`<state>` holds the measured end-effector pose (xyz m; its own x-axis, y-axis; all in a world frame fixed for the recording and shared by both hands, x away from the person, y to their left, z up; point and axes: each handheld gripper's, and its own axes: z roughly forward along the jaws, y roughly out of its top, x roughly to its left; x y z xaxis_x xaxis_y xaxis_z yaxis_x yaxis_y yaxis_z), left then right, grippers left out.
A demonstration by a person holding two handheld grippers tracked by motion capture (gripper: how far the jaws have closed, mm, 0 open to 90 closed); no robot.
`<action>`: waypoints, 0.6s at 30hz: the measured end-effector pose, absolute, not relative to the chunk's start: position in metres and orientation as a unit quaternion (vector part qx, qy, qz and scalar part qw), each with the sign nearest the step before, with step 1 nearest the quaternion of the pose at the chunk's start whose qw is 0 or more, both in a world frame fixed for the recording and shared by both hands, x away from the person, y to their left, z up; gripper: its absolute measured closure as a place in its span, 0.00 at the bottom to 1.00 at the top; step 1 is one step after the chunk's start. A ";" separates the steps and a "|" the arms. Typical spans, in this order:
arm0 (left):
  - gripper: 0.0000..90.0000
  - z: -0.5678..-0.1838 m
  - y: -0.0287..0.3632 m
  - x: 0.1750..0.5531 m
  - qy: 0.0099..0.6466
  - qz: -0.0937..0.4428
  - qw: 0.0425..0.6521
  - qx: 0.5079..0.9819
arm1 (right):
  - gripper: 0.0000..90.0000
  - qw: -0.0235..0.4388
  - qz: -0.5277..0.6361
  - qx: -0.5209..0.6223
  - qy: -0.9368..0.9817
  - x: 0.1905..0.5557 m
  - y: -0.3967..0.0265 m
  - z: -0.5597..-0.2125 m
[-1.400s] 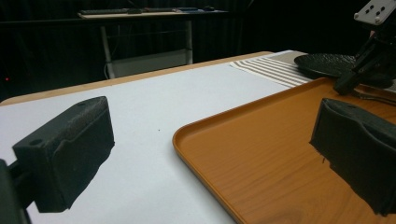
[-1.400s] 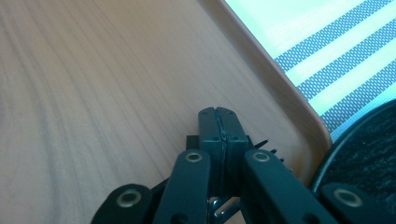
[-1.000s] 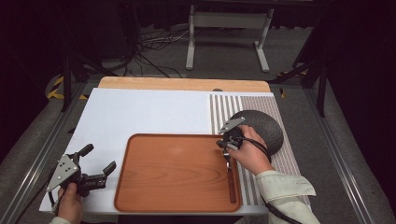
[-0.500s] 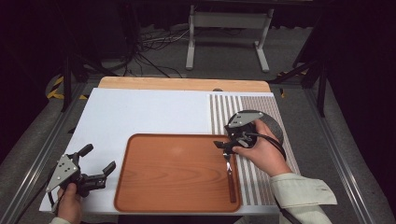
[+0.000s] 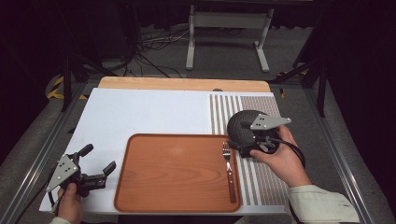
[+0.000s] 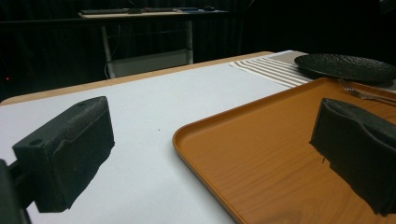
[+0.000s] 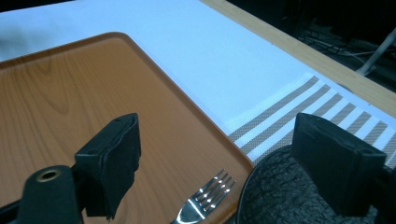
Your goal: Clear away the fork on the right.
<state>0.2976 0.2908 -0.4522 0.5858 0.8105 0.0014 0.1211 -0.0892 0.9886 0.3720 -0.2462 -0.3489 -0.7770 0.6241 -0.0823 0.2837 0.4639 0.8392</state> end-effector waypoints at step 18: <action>0.00 -0.452 0.290 0.297 0.345 0.296 0.580 0.676 | 0.14 0.215 0.514 0.288 0.779 0.336 -0.306 -0.389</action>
